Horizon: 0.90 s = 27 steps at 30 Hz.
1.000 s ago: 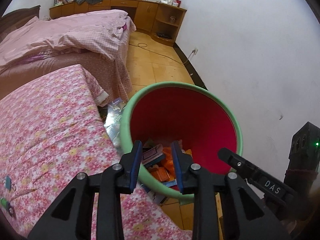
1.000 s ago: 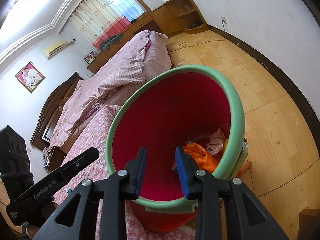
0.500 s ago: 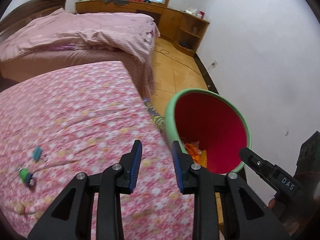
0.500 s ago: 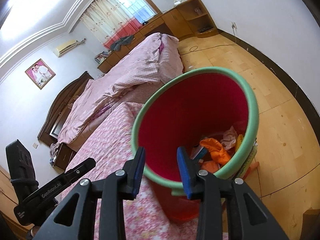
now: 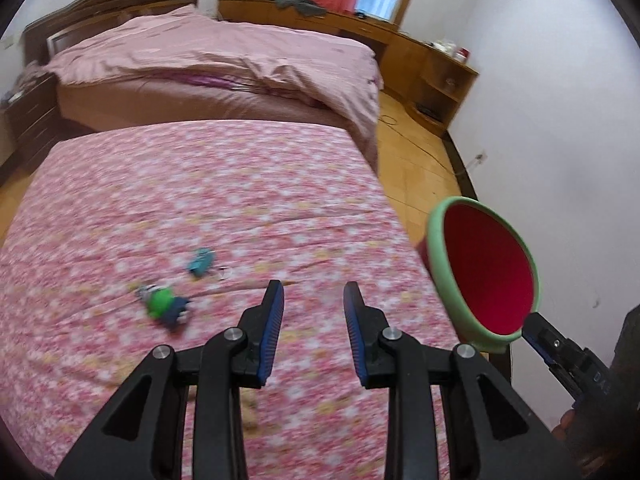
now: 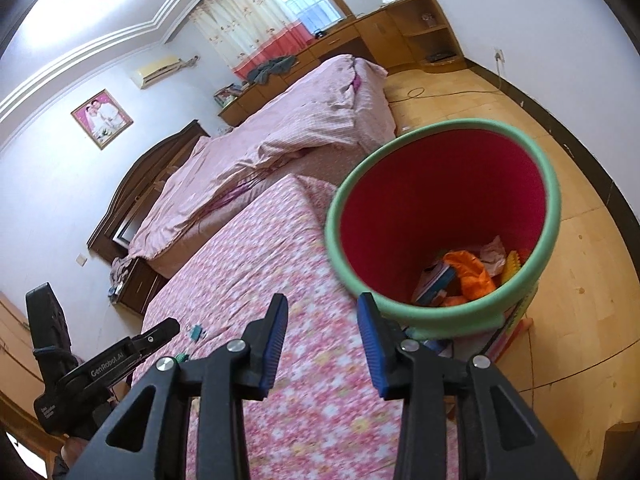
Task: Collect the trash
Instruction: 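Move both tools back over the green toy and peanuts on the bed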
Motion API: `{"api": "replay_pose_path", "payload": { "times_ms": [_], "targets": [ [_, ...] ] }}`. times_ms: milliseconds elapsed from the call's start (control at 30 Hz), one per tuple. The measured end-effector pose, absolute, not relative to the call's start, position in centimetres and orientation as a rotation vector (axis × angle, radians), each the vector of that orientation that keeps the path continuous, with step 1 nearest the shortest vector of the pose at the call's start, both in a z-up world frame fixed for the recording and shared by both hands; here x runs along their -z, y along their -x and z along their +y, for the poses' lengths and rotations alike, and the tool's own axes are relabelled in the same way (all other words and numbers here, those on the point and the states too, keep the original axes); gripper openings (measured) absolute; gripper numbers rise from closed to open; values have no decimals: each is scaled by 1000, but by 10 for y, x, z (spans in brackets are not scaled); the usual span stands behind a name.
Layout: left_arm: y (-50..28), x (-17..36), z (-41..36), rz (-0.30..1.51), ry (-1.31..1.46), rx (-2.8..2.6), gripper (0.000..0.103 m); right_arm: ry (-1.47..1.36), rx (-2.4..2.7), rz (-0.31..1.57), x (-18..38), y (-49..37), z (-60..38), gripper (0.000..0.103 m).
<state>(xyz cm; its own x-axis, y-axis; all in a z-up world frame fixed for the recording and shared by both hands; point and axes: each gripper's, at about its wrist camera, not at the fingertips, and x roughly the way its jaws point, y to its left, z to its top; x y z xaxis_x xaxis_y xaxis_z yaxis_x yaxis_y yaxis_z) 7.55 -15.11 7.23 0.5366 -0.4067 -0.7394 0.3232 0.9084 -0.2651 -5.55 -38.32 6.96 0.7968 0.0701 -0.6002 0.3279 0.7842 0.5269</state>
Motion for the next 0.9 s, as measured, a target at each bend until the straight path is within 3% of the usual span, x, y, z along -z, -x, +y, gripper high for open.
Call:
{"api": "replay_pose_path", "payload": {
  "times_ms": [333, 467, 900],
  "targets": [
    [-78, -57, -93, 925, 165, 329, 36, -604, 93, 701, -65, 43, -338, 45],
    [-82, -46, -76, 934, 186, 285, 44, -587, 78, 732, -59, 36, -324, 47],
    [-107, -5, -70, 1004, 204, 248, 44, -570, 78, 824, -34, 23, -306, 51]
  ]
}}
